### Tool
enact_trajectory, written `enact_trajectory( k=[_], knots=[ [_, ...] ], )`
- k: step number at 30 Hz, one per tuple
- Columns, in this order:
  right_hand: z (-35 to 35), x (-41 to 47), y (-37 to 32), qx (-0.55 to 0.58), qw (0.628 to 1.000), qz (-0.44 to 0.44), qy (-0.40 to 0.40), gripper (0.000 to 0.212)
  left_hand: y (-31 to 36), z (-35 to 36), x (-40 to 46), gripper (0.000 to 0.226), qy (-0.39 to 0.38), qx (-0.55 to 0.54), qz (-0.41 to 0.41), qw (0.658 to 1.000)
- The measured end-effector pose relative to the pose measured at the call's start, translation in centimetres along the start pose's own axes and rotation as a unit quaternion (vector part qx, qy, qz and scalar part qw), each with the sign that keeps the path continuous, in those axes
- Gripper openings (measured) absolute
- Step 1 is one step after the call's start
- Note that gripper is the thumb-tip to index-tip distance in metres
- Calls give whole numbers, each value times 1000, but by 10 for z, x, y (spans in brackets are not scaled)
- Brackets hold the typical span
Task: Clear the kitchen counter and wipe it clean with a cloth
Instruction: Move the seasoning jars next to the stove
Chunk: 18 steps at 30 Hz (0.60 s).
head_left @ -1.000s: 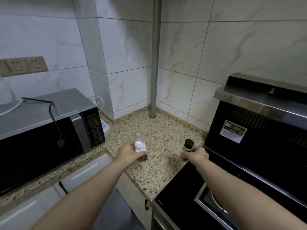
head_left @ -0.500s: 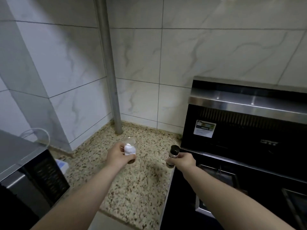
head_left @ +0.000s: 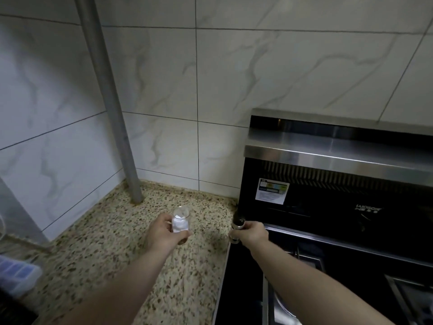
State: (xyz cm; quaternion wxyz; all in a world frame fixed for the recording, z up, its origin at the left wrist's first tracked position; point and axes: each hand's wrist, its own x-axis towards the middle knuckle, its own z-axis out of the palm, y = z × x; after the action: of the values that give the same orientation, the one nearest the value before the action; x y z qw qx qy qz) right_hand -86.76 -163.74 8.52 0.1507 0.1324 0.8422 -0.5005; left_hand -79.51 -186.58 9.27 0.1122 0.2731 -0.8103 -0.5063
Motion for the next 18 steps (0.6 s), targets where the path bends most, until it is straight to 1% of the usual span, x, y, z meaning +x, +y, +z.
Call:
enact_trajectory(
  k=[2,5,11,13,18],
  knots=[
    [6,8,4,-3,1000,11,-10,37,-9,3,6,49,6,-13,-6,1000],
    [17,19,9,-11,1000,22,-14,38,-21,4,17,48,2,7,-19,1000],
    [41,39,16,-7,999,37,4,42,-47,17,56,43,-34,35,-40,998],
    [46,40,22,1,998,54,9,40,-49,22,66,42,-49,24,-55,997],
    [55,55,21,-4,997,69,25,42,-61,39,99,38,-95,32,-56,993]
  ],
)
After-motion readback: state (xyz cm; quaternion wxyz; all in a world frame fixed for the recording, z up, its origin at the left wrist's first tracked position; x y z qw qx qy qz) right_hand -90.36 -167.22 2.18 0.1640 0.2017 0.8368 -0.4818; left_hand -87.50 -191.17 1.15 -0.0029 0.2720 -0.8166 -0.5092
